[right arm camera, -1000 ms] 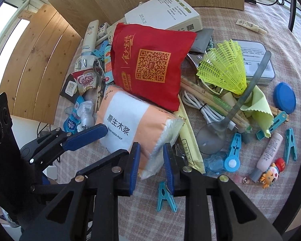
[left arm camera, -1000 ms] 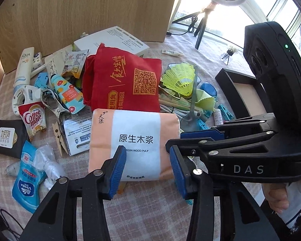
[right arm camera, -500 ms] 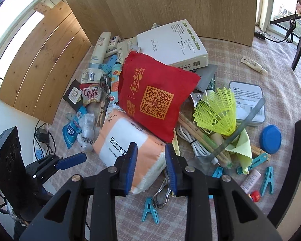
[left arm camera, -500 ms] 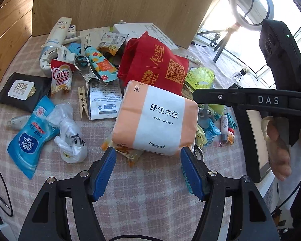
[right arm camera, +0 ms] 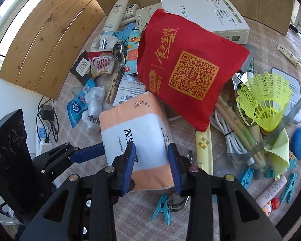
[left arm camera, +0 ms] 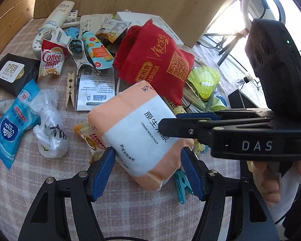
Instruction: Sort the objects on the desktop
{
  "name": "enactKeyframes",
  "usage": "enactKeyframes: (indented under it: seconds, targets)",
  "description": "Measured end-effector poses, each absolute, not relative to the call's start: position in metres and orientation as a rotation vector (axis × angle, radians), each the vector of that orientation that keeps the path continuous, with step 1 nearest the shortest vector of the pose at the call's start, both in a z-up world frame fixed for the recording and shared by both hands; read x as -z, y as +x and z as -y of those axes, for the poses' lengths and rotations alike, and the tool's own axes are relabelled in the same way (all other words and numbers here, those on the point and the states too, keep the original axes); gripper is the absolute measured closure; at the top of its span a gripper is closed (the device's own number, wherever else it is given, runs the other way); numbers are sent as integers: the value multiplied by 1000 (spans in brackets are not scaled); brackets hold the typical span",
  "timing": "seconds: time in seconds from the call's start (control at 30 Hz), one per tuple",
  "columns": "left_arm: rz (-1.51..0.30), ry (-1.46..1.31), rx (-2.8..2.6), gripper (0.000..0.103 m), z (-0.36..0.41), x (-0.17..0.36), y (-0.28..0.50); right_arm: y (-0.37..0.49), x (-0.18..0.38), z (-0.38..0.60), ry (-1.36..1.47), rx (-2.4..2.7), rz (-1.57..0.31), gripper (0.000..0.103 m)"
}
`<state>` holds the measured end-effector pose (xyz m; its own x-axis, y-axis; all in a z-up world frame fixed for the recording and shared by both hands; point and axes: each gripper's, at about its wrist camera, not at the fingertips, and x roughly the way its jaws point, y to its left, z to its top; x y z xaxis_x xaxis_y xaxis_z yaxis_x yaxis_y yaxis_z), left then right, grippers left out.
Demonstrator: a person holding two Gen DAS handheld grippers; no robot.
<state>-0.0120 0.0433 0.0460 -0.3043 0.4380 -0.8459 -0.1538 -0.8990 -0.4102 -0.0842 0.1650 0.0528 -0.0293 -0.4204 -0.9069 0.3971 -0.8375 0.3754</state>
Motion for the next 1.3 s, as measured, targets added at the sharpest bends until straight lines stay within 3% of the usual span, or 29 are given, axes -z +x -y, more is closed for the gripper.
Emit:
enactKeyframes:
  seconds: [0.17,0.37,0.5,0.63,0.73,0.93,1.07,1.3]
  targets:
    - [339,-1574,-2260,38,-48,-48,-12,-83,-48,-170,1709,1917,114,64]
    - [249,-1554,-2287,38,-65,-55,-12,-74,-49,-170,1677,1922,53,64]
    - [250,-1595,-2341,38,-56,-48,-11,-79,-44,-180,1687,1909,114,55]
    - [292,-1658,-2363,27,-40,-34,-7,-80,-44,-180,1680,1900,115,55]
    - [329,-1654,-2333,27,-39,-30,-7,-80,-40,-172,1687,1878,105,55]
    - [213,-1631,-2299,29,-65,-31,-3,-77,-38,-156,1676,1874,66,51]
    - [294,-1614,-2287,31,-56,-36,-3,-75,-42,-161,1677,1863,97,51]
    - [266,-1581,-2317,31,-61,-55,-2,-69,-56,-168,1642,1878,116,51]
